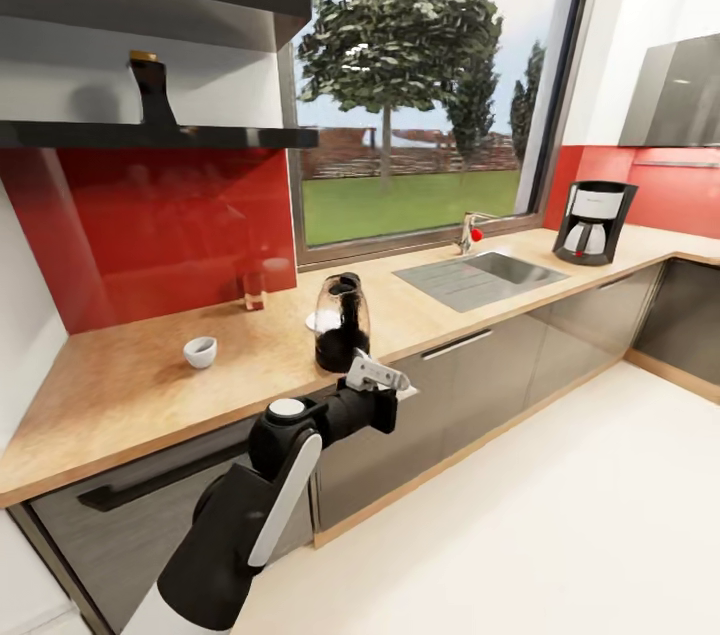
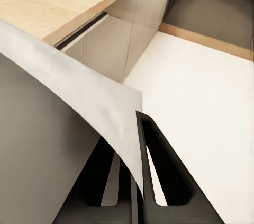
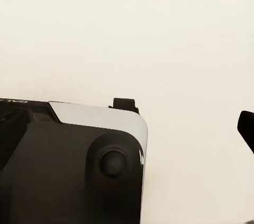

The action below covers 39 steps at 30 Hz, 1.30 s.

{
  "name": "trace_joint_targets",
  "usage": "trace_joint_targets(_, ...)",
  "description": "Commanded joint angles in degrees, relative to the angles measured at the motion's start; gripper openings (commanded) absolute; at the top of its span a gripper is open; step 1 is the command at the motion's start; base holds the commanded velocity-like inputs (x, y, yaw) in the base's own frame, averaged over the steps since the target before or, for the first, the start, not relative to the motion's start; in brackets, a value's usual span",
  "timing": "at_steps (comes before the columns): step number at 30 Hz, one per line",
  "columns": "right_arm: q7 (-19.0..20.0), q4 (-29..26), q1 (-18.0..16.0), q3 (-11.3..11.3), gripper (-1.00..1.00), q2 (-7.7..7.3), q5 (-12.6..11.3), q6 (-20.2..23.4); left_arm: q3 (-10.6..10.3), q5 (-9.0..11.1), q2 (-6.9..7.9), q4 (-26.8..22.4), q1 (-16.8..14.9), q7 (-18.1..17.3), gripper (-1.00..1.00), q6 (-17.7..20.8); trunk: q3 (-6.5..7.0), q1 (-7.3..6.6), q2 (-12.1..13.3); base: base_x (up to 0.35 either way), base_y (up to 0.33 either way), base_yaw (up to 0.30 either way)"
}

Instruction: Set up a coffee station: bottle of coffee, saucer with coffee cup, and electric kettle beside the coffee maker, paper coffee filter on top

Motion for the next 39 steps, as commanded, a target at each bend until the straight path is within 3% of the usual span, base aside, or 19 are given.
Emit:
trace_joint_targets(1,0.00,0.06,-0.05,-0.02,1.00,-0.01,0.44,-0.17,0.04,0.08,-0.01,-0.04,-0.04,-0.03,-1.00,0.29,-0.07,0.00,-0.05,0.011,0.000,-0.227)
trace_joint_targets(16,-0.01,0.06,-0.05,-0.02,1.00,-0.01,0.44,-0.25,0.14,0.08,-0.01,0.03,-0.04,-0.02,-1.00,0.25,-0.07,0.00,-0.05,0.283,0.000,-0.122)
trace_joint_targets(26,0.03,0.06,-0.05,-0.02,1.00,-0.01,0.44,-0.25,0.19,0.08,-0.01,0.03,-0.04,-0.02,-1.00,0.25,-0.07,0.00,-0.05,0.055,0.000,-0.279)
trace_joint_targets(39,-0.05,0.06,-0.05,-0.02,1.00,-0.01,0.44,-0.25,0.07,0.08,-0.01,0.03,-0.04,-0.02,-1.00,0.25,-0.07,0.00,-0.05,0.213,-0.142,-0.143)
